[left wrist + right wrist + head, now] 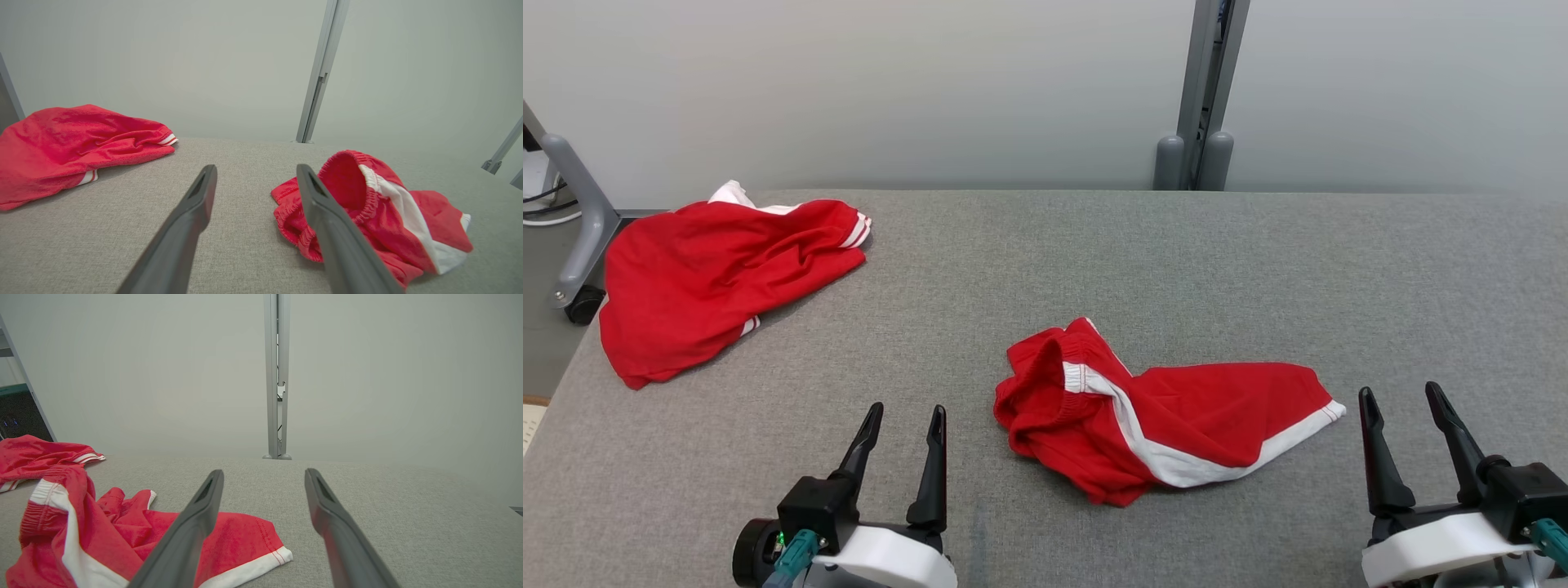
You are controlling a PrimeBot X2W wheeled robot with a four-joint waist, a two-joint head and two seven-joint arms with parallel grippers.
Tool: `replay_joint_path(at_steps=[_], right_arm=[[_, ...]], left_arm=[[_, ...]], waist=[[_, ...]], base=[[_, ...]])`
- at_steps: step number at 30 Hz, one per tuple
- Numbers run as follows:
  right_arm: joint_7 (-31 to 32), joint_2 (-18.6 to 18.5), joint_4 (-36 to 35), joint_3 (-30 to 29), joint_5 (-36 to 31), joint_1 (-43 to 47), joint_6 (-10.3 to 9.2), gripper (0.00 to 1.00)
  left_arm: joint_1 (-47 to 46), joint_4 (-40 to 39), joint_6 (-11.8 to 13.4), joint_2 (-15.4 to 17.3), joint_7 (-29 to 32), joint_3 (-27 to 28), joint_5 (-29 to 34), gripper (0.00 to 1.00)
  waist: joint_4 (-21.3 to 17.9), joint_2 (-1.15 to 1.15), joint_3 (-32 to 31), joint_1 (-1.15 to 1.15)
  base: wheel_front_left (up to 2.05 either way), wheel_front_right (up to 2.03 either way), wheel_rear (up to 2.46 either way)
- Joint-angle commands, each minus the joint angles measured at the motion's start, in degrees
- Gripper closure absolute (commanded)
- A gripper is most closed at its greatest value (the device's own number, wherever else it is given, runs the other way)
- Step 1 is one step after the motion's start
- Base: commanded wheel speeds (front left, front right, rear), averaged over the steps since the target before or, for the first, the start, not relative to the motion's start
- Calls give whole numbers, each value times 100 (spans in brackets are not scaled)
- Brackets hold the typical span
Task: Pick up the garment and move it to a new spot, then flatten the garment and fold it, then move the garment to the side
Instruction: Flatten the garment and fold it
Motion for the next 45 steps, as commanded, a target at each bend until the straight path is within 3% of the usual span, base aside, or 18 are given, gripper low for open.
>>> replay_joint_path(at_steps=[1, 10, 17, 25, 31, 41, 42, 44, 45], right_arm=[[-31, -17, 25, -2, 44, -53, -2, 0], [-31, -17, 95, 4, 71, -83, -2, 0], [-31, -18, 151, 10, 30, -141, -2, 0], [-32, -20, 244, 41, 13, -228, -2, 0], [-31, -19, 288, 34, 16, -258, -2, 0], [-31, -19, 303, 25, 29, -292, -2, 0], [-31, -20, 304, 31, 29, -291, -2, 0], [-31, -20, 319, 37, 26, -311, -2, 0], [-31, -20, 319, 37, 26, -311, -2, 0]], left_arm=[[-85, 11, 14, 22, -11, 18, 52, 0], [-100, 22, -3, 22, -11, 2, 37, 0], [-454, 459, -296, 22, 29, -511, -188, 0], [-1442, 980, -742, 24, 1248, -1365, -606, 0], [-1859, 1254, -642, 24, 1655, -1471, -738, 0], [-2172, 1586, -530, 23, 1735, -1686, -1217, 0], [-2188, 1634, -508, 22, 1721, -1725, -1262, 2], [-2252, 1709, -483, 23, 1685, -1805, -1369, 21], [-2252, 1709, -483, 23, 1685, -1805, -1369, 21]], waist=[[-2, 0, 2, 0], [-14, 0, 23, 0], [-42, 0, 88, 0], [-210, 0, 161, 0], [-379, 0, 226, 0], [-522, 0, 282, 0], [-531, 0, 282, 0], [-548, 0, 284, 0], [-548, 0, 284, 0]], base=[[0, 0, 0], [0, 0, 0], [0, 0, 0], [0, 0, 0], [0, 0, 0], [0, 0, 0], [0, 0, 0], [0, 0, 0], [0, 0, 0]])
